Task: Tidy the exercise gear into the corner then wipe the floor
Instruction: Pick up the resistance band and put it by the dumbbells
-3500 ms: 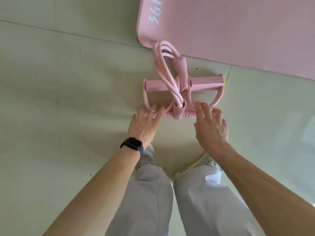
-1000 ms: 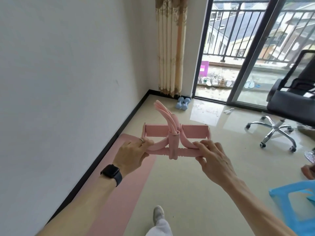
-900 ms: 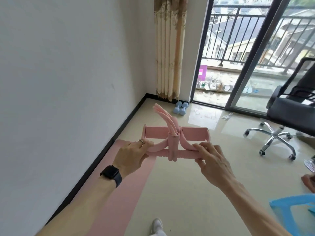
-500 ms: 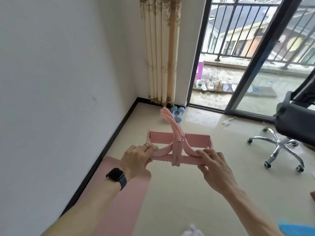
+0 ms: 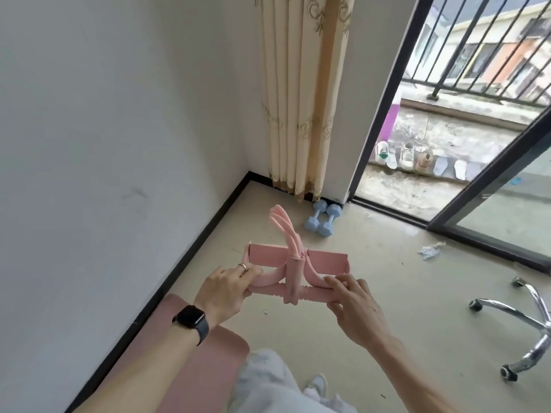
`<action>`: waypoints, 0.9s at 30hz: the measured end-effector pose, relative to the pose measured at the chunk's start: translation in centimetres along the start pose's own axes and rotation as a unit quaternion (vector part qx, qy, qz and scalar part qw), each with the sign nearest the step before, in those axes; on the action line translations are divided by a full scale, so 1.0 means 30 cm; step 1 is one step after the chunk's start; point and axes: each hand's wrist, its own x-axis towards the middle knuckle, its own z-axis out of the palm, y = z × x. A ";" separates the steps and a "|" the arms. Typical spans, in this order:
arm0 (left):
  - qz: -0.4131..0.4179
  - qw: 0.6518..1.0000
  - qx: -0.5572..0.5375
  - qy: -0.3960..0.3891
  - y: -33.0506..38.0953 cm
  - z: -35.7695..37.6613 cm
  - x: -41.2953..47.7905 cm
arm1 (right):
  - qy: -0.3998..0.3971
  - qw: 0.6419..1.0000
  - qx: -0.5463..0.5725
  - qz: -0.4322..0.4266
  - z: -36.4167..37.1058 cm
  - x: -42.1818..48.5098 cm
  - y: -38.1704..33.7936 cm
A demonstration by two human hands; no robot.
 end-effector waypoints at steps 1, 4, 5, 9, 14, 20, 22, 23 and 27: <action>-0.005 1.000 -0.001 -0.016 -0.019 0.004 0.046 | -0.013 1.000 -0.001 -0.006 -0.007 0.065 0.015; -0.031 0.998 -0.008 -0.045 -0.102 0.037 0.209 | -0.053 0.998 -0.007 -0.022 -0.006 0.276 0.049; -0.040 0.997 -0.018 -0.055 -0.134 0.055 0.263 | -0.066 0.998 -0.009 -0.024 -0.001 0.345 0.059; -0.082 0.988 -0.057 -0.121 -0.283 0.135 0.514 | -0.105 0.994 -0.009 -0.017 0.042 0.657 0.096; -0.073 0.975 -0.092 -0.187 -0.521 0.230 0.901 | -0.179 0.984 -0.012 0.016 0.120 1.091 0.124; -0.062 0.947 -0.125 -0.290 -0.777 0.385 1.268 | -0.261 0.964 0.008 0.043 0.258 1.530 0.163; -0.054 0.941 -0.117 -0.312 -0.840 0.461 1.368 | -0.282 0.958 0.013 0.055 0.338 1.643 0.190; -0.047 0.940 -0.110 -0.319 -0.871 0.507 1.420 | -0.294 0.953 0.018 0.066 0.388 1.697 0.207; -0.038 0.936 -0.098 -0.337 -0.978 0.765 1.614 | -0.315 0.943 0.034 0.105 0.629 1.889 0.308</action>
